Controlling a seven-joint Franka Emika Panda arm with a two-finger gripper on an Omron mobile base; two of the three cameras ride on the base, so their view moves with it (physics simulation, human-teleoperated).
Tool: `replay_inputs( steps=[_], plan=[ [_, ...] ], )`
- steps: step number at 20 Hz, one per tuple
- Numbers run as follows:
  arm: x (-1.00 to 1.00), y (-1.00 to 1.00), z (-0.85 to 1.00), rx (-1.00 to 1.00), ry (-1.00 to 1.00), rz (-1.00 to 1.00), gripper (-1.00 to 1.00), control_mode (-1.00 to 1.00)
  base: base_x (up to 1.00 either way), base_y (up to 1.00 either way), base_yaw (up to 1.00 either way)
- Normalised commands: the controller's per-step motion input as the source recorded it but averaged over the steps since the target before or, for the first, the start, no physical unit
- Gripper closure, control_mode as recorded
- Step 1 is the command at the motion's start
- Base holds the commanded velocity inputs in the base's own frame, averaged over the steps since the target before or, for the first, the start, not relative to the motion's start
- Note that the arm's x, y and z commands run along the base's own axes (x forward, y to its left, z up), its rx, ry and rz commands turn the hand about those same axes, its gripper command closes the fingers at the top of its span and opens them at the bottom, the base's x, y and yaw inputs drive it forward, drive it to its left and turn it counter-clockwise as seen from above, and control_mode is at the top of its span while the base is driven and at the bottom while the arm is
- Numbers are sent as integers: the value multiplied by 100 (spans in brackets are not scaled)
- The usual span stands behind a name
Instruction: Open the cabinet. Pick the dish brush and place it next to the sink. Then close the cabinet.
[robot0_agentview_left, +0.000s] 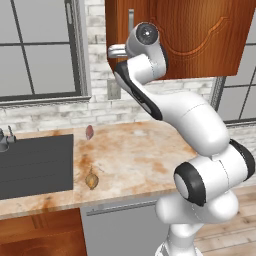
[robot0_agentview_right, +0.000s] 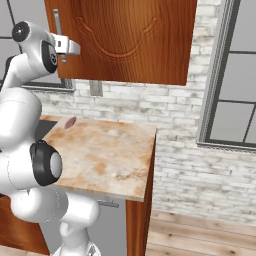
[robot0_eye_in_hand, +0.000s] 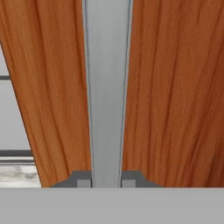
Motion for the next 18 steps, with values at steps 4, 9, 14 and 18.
replay_inputs(
  steps=[4,9,14,18],
  plan=[
    [0,-44,0,0,0,0,100,-100,0,0,0],
    [-5,-46,0,3,0,0,100,-100,0,0,0],
    [-23,-42,0,7,0,0,100,-100,0,0,0],
    [-33,-47,0,9,-1,0,100,-100,0,0,0]
  ],
)
